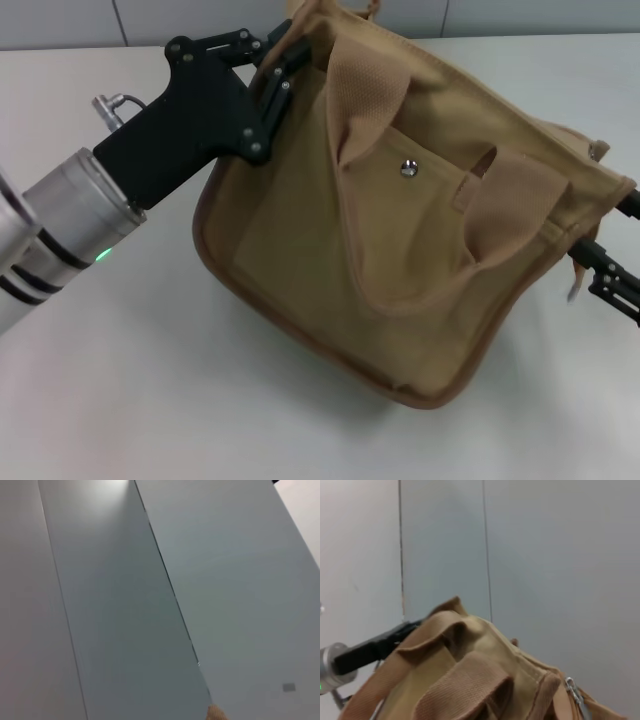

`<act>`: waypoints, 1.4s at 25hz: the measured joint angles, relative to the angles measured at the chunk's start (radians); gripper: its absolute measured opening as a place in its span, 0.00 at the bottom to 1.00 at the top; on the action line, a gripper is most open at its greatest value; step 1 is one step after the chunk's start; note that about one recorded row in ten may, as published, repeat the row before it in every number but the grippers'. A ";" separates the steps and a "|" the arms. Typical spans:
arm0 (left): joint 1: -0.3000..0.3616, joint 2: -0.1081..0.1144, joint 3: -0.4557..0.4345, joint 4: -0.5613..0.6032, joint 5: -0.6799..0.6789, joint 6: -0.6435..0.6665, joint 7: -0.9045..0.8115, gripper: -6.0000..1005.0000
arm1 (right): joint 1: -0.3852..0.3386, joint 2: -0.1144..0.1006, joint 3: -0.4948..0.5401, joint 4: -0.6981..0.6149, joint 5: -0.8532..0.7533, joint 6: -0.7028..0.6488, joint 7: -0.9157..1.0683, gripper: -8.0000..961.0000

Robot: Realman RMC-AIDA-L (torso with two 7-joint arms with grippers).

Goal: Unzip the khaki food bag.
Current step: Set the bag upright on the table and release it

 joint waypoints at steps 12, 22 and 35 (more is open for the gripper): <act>0.067 0.004 -0.002 -0.008 0.008 0.088 0.006 0.11 | 0.032 -0.025 0.065 -0.021 -0.030 0.125 0.134 0.76; 0.068 0.006 0.002 -0.019 0.011 0.092 0.006 0.13 | 0.219 -0.007 0.065 -0.021 -0.260 0.207 0.209 0.59; 0.074 0.008 0.004 -0.069 0.041 0.105 -0.028 0.16 | 0.342 0.007 0.067 -0.116 -0.063 0.357 0.085 0.29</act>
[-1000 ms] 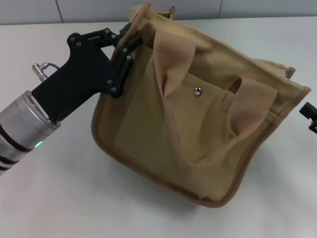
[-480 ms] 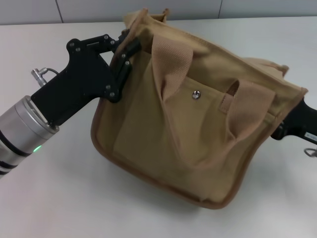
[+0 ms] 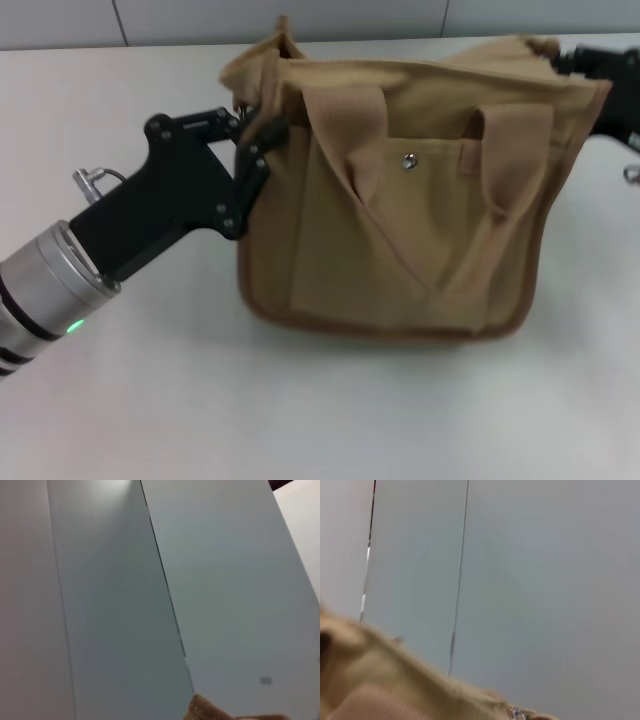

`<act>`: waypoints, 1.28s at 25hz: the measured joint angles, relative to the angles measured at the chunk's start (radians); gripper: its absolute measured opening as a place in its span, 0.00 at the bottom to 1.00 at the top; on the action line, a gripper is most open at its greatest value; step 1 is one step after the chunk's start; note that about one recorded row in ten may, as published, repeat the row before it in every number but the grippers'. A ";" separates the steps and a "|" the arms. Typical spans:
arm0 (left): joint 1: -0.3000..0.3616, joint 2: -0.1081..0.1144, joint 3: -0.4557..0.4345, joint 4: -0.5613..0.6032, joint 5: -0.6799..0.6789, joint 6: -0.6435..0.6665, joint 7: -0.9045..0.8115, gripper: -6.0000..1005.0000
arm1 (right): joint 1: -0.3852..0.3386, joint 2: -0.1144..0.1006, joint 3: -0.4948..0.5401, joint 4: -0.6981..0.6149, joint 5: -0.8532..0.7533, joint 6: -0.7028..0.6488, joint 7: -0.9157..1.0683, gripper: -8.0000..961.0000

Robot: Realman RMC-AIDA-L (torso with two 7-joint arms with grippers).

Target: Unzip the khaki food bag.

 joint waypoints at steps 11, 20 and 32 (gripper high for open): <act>-0.013 0.001 0.031 -0.032 0.035 -0.032 -0.073 0.18 | 0.010 -0.004 0.003 -0.044 0.018 0.016 -0.031 0.09; -0.010 0.010 0.035 -0.022 0.038 -0.056 -0.165 0.20 | -0.099 -0.005 0.013 -0.046 0.054 0.010 -0.028 0.19; 0.049 0.134 0.031 -0.019 0.134 0.207 -0.292 0.70 | -0.270 -0.023 0.010 -0.066 0.143 -0.291 0.151 0.52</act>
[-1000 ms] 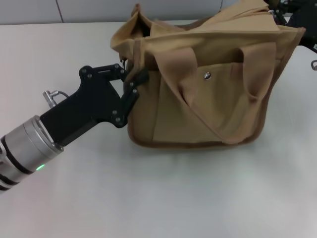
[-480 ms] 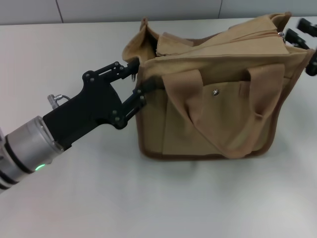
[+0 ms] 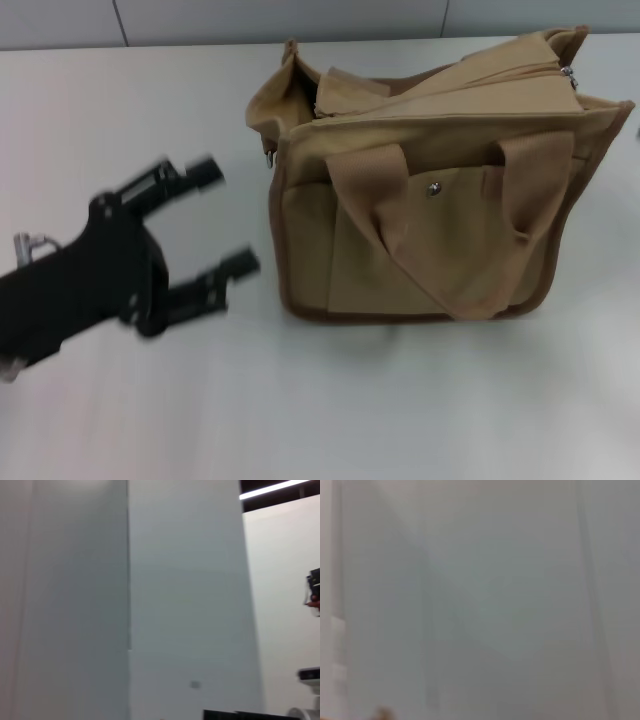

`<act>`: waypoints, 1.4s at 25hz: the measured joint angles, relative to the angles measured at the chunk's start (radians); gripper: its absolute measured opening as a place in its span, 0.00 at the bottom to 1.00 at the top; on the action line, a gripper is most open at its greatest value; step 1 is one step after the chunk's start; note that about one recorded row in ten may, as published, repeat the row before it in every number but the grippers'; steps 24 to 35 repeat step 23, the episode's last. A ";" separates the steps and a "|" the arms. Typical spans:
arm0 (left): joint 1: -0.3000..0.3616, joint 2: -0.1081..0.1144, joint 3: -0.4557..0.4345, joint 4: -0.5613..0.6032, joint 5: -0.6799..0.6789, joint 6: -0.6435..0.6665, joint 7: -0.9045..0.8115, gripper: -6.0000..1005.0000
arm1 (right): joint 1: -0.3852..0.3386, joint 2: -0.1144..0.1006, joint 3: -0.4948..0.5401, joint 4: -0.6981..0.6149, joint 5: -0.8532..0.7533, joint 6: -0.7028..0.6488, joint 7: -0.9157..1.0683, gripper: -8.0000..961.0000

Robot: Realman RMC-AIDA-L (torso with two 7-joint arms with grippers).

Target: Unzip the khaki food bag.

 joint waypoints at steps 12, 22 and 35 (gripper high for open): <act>-0.047 -0.008 -0.006 0.018 0.388 0.015 -0.151 0.82 | 0.090 0.019 -0.077 -0.041 -0.549 -0.257 0.109 0.88; -0.046 -0.017 -0.027 0.023 0.408 -0.008 -0.146 0.82 | 0.108 0.019 -0.066 -0.009 -0.548 -0.215 0.101 0.88; -0.046 -0.017 -0.029 0.023 0.408 -0.008 -0.145 0.82 | 0.108 0.019 -0.065 -0.009 -0.548 -0.214 0.097 0.88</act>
